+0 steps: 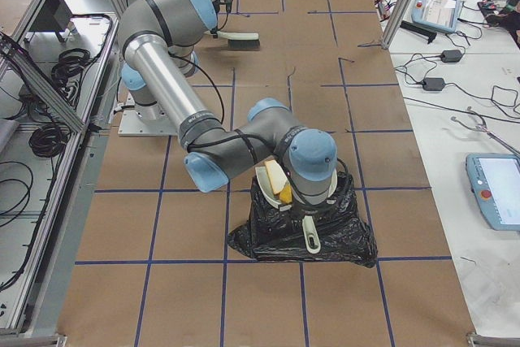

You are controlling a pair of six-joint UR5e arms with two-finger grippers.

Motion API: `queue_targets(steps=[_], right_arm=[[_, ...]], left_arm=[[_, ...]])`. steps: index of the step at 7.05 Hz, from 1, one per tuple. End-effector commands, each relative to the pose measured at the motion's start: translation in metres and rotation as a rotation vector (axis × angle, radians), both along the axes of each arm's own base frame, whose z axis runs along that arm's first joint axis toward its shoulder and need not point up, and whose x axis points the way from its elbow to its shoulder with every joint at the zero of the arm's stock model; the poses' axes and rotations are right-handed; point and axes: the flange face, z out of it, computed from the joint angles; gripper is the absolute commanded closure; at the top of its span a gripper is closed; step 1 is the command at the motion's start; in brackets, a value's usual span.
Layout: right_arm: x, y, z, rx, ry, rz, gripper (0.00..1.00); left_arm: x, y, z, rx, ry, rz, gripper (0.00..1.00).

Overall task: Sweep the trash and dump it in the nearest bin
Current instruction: 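Lower the brush onto the table, open the left gripper and raise it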

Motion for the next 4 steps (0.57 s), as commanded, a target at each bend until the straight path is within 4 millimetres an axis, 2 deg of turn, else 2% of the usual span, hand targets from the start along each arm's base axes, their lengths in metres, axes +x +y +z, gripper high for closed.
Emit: queue_targets(steps=[1, 2, 3, 4], right_arm=[[-0.040, 0.006, 0.002, 0.010, 0.018, -0.002, 1.00], [-0.041, 0.008, 0.010, 0.000, 0.043, -0.008, 1.00], [-0.037, 0.008, 0.017, 0.017, 0.067, -0.014, 1.00], [-0.029, 0.006, 0.032, 0.009, 0.101, -0.026, 0.99]], left_arm=[[0.001, -0.008, 0.020, -0.037, 0.030, 0.009, 0.07], [0.002, -0.026, 0.035, -0.066, 0.052, 0.030, 0.04], [0.005, -0.064, 0.066, -0.117, 0.088, 0.036, 0.01], [0.018, -0.098, 0.094, -0.124, 0.070, -0.037, 0.01]])
